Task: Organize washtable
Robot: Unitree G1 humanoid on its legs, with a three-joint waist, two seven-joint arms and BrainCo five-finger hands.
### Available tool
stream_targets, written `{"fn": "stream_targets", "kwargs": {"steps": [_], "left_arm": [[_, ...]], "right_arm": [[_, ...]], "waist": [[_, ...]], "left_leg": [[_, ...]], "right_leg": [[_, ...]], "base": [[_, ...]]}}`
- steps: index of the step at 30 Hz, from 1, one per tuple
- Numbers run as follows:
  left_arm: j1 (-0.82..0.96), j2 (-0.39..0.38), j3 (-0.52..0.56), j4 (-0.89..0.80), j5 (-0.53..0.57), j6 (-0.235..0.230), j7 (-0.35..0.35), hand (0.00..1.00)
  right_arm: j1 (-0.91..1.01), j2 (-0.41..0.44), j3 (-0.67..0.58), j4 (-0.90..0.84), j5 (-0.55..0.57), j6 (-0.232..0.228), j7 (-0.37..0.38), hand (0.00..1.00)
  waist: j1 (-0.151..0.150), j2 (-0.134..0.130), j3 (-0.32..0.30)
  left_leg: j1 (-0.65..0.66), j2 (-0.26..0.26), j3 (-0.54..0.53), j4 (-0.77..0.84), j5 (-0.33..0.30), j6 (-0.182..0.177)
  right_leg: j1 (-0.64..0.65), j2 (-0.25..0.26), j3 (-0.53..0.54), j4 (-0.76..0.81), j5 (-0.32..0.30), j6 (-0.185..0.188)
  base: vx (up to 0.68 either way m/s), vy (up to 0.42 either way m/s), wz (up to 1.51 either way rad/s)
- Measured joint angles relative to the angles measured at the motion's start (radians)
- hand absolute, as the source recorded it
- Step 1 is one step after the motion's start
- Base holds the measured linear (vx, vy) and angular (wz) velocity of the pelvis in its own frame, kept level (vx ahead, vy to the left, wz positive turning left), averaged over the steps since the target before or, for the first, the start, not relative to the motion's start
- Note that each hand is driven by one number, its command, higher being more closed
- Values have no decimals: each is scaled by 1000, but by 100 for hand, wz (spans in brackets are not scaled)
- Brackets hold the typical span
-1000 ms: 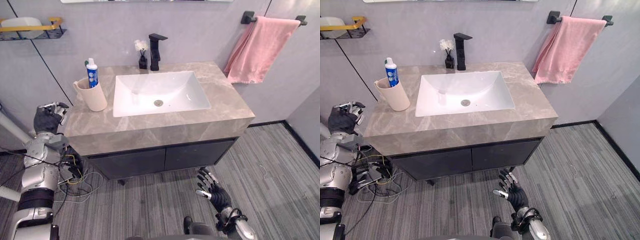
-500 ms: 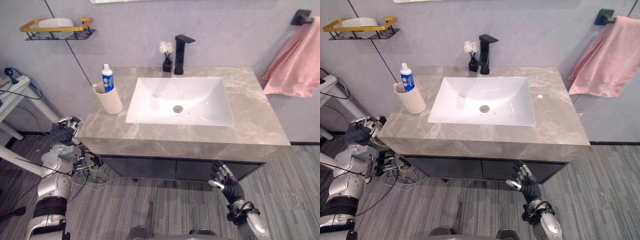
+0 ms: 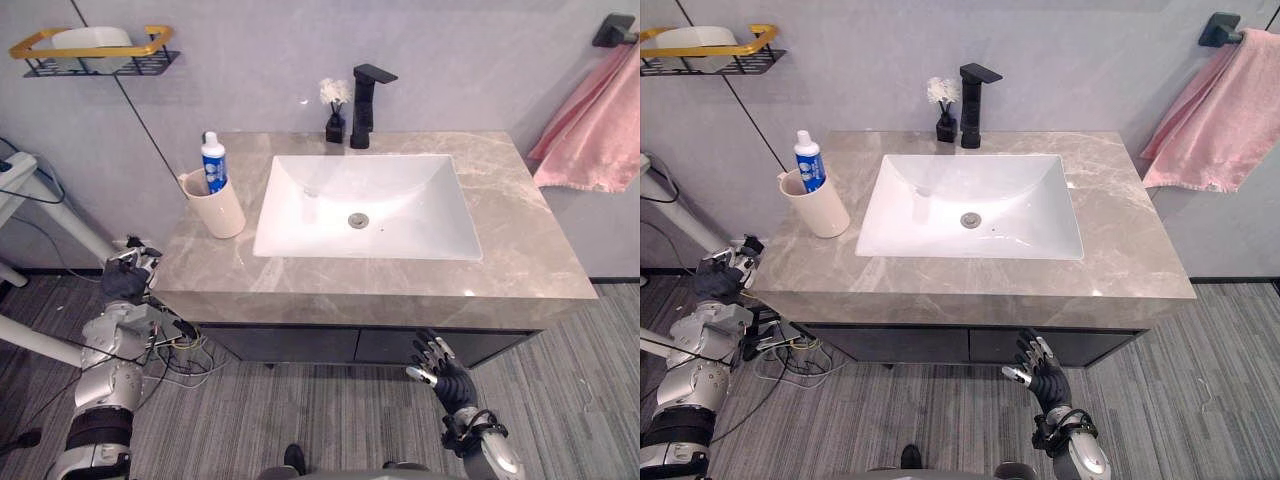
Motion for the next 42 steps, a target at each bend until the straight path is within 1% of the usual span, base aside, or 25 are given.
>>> {"fn": "stream_targets", "kwargs": {"steps": [3,5,9,11,13,17,18,19,20,26,28,30,34,42], "left_arm": [[-1,0,0,0,7,0,-3,100],[-1,0,-2,0,7,0,-6,100],[0,1,-14,-32,18,2,-32,100],[1,2,-19,-41,17,2,-40,100],[0,3,-47,-64,17,2,-42,100],[-3,15,-66,-66,17,2,-42,100],[-5,18,-68,-66,17,2,-41,100],[-6,21,-87,-66,17,2,-40,100],[-6,21,-87,-66,17,2,-40,100],[-6,9,-87,-66,17,1,-40,100],[-6,-12,-87,-66,17,2,-40,100],[-6,-55,-87,-66,17,2,-40,100],[-6,-95,-87,-67,17,2,-40,100],[2,-100,-83,-67,17,3,-41,100]], "right_arm": [[-2,0,-1,46,-3,0,0,0],[-3,0,-1,60,-9,0,0,0],[-2,0,0,68,-31,0,0,0],[0,0,2,68,-31,0,0,0],[9,0,4,68,-31,0,0,0],[11,-1,9,68,-32,0,0,0],[12,-2,9,68,-32,0,0,0],[13,-3,9,63,-43,0,0,0],[13,-3,9,63,-43,0,0,0],[3,-3,-3,63,-41,0,0,0],[-1,-3,-15,63,-40,0,-1,0],[-13,-2,-41,63,-38,0,-1,0],[-34,-1,-83,63,-37,0,-2,0],[-40,1,-113,63,-38,3,-2,0]], "waist": [[-7,15,-3],[-9,19,-3],[-16,33,-8],[-22,35,-8],[-22,39,-8],[-24,47,-7],[-26,47,-7],[-32,21,7],[-32,20,8],[-32,19,9],[-32,19,10],[-32,19,13],[-25,23,24],[-22,26,26]], "left_leg": [[0,7,5,-4,0,0],[0,7,9,-5,1,-2],[3,11,29,-23,10,-1],[2,11,31,-23,10,-1],[1,11,38,-30,13,3],[-8,10,59,-55,28,3],[-9,10,61,-61,32,3],[-2,11,74,-73,36,4],[-2,11,74,-73,36,4],[-2,11,73,-69,36,4],[3,11,68,-67,37,5],[10,11,57,-64,37,5],[21,10,49,-59,37,5],[27,7,31,-57,37,5]], "right_leg": [[25,11,2,-65,33,-1],[26,11,5,-73,38,0],[28,18,24,-118,76,2],[25,18,30,-122,81,-2],[14,20,43,-133,89,-6],[-20,24,72,-136,105,-4],[-22,25,74,-138,109,-3],[-14,29,95,-170,133,5],[-14,29,95,-170,133,5],[-11,29,94,-170,133,5],[-2,28,89,-170,133,5],[8,27,79,-171,133,5],[22,26,69,-172,132,4],[44,24,46,-188,136,9]], "base": [[32,0,-7],[6,5,-8],[-31,17,-15],[-45,17,-10],[-92,22,-14],[-74,19,-19],[-28,9,-10],[0,0,0],[0,0,0],[0,0,1],[-3,0,8],[-30,1,11],[-55,2,5],[-6,1,7]]}}
